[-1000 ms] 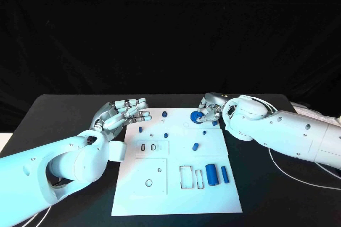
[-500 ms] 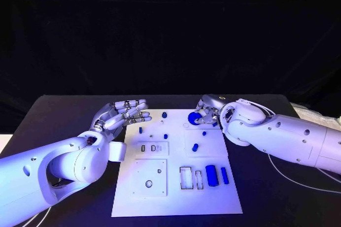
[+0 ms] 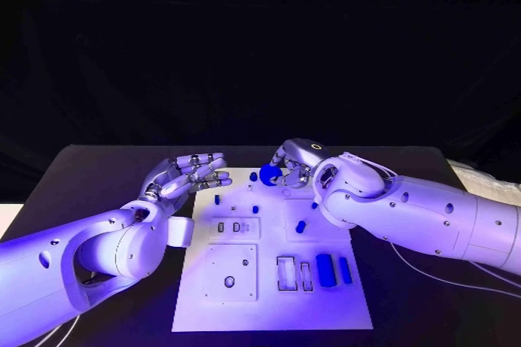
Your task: Assemble the parts on the task board
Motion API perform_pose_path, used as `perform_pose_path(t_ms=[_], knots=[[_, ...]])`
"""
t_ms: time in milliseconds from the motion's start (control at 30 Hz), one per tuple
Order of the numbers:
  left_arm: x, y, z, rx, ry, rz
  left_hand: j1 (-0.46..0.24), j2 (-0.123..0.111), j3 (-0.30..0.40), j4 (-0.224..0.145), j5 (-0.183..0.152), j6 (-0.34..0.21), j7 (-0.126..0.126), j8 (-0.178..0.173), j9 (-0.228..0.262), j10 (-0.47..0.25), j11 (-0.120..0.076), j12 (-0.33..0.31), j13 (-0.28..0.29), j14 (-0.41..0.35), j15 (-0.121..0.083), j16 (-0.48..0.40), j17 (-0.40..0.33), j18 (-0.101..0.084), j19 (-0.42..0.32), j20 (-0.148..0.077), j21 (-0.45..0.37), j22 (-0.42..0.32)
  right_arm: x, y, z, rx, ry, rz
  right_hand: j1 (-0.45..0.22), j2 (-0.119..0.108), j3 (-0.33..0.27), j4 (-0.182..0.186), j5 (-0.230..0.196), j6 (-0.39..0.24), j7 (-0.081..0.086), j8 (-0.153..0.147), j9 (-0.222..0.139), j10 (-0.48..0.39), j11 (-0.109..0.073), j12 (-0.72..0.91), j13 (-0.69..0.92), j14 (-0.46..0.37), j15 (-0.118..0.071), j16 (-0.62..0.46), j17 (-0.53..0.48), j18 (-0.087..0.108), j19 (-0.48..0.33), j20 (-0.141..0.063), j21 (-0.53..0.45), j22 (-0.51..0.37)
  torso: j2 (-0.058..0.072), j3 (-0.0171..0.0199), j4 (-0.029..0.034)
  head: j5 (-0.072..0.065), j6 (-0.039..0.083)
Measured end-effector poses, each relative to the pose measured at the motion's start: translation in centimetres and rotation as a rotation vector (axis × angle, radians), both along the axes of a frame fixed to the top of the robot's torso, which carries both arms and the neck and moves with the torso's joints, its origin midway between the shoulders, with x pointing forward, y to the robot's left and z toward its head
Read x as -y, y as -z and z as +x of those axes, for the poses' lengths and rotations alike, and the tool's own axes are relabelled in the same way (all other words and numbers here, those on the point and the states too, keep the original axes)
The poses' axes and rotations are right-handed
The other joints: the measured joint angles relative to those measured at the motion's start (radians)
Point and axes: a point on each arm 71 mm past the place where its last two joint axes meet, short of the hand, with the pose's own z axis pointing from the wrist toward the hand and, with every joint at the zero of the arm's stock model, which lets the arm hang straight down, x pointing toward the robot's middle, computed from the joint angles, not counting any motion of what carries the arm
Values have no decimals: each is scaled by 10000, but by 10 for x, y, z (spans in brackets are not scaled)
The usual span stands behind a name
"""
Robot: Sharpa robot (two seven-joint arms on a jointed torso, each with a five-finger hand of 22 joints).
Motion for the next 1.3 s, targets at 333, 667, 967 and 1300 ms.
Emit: perform_pose_path(t_ms=[333, 667, 967, 1300], knots=[[0, 0, 0, -2, -9, 4, 0, 0, 0, 0, 0, 0, 0, 1, 0, 0, 0, 0, 0, 0, 0, 0, -2, 0, 0, 0, 0, 1, -27, 12, 1, -165, -328, -116, -53, 51, 51, -21, -67, 0, 0, -69, 0, 0, 0, 0, -1, 0, 1, 0, -2, 1, -1, 0, -4, 8, 8, -13, 19, 98, -35], [0, 0, 0, -2, -3, 1, 0, 0, 0, 0, 0, 0, 0, 1, 0, 0, 0, 0, 0, 0, 0, 0, -3, 0, 0, 0, 0, 1, -37, 22, 3, -445, -446, -379, -137, 46, 121, -15, -204, 0, 1, -68, 0, 0, 1, 0, -3, 0, 1, -1, -3, 0, -1, 1, -6, 7, 7, -9, 15, 176, -65], [-1, 0, 0, -2, -5, 1, 0, 0, 0, 0, 0, 0, 0, 1, 0, 0, 0, 0, 0, 0, 0, 0, -3, 1, 0, 0, 0, 1, -40, 25, 6, -508, -441, -479, -517, -43, 126, -14, -608, 11, 9, -264, 14, -17, 25, -462, -3, 0, 1, -1, -4, 0, -1, 1, -6, 6, 7, 5, -1, 227, -62], [-1, 0, 0, -9, -2, 3, 0, 0, 0, 0, 0, 0, 0, 1, 0, 0, 0, 0, 0, 0, 0, 0, -5, 0, 0, 0, 0, 2, -42, 29, 5, -545, -478, -501, -1033, -482, -281, 284, -1402, -792, 157, -394, -79, -312, 298, -1211, 4, -1, 150, -42, -5, 0, -19, 133, -7, 5, 4, 11, -9, 242, -81]])
